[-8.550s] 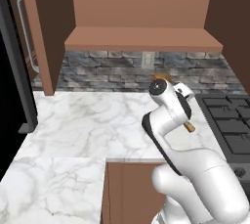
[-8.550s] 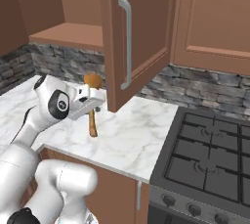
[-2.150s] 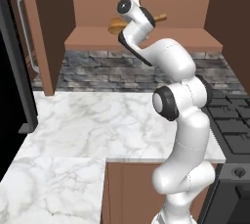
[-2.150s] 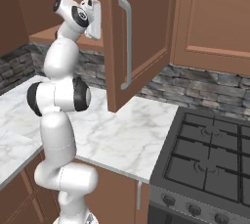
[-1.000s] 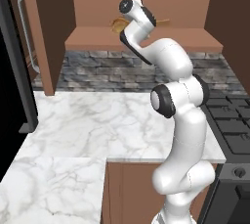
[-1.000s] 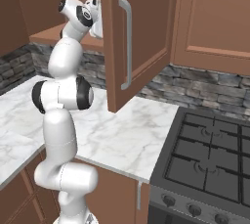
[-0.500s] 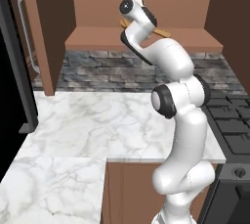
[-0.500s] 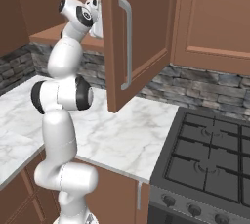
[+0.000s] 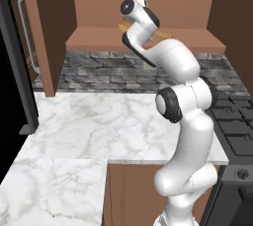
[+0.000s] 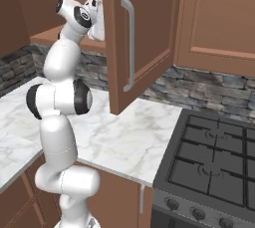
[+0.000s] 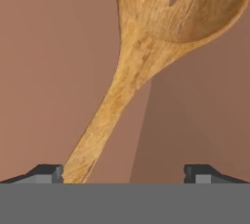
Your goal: Organize the utensils by type. Pick up the wooden spoons from the counter and place them in the open cabinet. Then pick up the metallic utensils from the counter and place them in the open drawer.
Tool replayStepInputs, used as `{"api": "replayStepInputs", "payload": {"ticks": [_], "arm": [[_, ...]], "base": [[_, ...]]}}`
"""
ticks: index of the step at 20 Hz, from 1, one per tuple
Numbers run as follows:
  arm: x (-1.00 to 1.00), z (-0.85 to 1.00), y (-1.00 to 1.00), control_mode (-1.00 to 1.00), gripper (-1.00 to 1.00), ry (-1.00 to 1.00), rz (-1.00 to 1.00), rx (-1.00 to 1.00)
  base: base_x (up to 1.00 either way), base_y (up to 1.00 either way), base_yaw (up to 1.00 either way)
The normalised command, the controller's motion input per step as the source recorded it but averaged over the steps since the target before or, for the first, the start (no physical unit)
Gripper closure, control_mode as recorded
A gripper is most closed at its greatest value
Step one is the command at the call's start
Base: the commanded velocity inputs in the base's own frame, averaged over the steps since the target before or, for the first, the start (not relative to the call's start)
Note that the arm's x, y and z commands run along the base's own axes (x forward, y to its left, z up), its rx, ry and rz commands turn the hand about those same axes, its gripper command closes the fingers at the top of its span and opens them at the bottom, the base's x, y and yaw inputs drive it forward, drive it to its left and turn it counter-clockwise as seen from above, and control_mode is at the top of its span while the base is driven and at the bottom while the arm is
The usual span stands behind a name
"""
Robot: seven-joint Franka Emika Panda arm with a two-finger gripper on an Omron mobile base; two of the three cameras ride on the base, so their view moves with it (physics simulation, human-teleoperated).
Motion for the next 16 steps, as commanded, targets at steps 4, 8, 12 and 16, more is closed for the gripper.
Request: {"api": "replayStepInputs", "payload": {"ticks": [4,8,12,16], "arm": [[-0.35,-0.31,0.04,-1.00,-1.00,-0.07,0.00,0.00],[-0.26,-0.15,0.01,-1.00,-1.00,-0.15,0.00,0.00],[-0.60,-0.19,0.16,-1.00,-1.00,-0.23,0.01,0.00],[-0.90,-0.21,0.19,-1.00,-1.00,-0.34,0.00,0.00]], "base": [[0.00,0.00,0.00],[0.00,0.00,0.00],[0.00,0.00,0.00],[0.00,0.00,0.00]]}}
